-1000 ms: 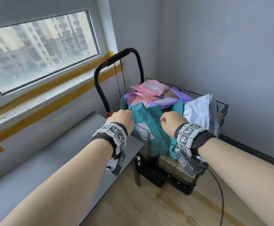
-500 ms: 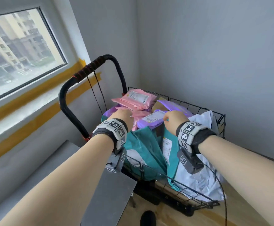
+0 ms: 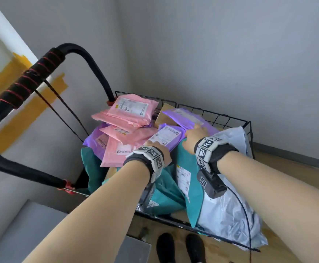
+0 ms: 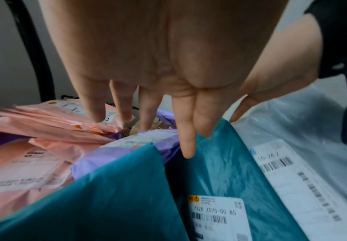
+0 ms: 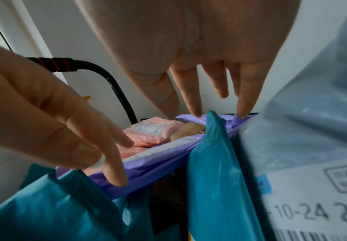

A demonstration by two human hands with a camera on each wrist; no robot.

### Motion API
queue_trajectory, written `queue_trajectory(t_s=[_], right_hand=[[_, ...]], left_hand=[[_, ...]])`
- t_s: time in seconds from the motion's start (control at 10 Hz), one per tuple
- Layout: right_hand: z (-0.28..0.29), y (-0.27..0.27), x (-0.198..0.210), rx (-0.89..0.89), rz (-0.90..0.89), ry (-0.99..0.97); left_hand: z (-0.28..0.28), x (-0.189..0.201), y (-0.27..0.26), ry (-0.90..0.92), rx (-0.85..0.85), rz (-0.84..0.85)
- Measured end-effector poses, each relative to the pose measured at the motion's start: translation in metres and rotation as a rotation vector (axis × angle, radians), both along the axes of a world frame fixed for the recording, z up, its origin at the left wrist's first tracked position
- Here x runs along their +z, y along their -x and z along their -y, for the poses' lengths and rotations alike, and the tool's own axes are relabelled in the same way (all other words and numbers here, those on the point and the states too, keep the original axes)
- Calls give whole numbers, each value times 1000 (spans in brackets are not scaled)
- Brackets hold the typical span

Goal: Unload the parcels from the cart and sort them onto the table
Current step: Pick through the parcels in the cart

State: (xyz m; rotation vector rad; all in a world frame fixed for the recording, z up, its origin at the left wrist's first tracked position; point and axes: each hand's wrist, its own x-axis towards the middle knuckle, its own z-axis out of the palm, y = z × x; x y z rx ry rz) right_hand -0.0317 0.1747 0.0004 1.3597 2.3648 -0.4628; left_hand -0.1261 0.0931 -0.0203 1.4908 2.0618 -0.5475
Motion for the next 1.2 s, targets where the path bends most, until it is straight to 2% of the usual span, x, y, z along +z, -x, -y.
queue_trajectory(t_s=[0.1,0.2,0.3,0.5,0.7,0.9,1.0,1.1,1.2], right_hand=[[-10,5,-10,6,57,34],[-18,10,-15,2,100,45],[-24,10,-21,13,108,86],[-34,10,-22,59,94,68],[-40,0,-15,100,167,109],[-37,1,-18,194,142,94],[-42,-1,-34,186,129,78],[-49,5,-56,80,130,104],[-55,10,-72,80,134,124]], left_hand=[[-6,-17,-2,59,0,-66],[-8,-42,4,73,103,-55],[-9,-43,-1,93,210,-26],[-9,-23,-7,-82,468,0],[6,14,-3,-215,457,-83],[34,36,-9,-327,633,-114],[43,46,-20,-328,575,-155],[50,50,-30,-347,543,-200],[54,52,-37,-360,554,-208]])
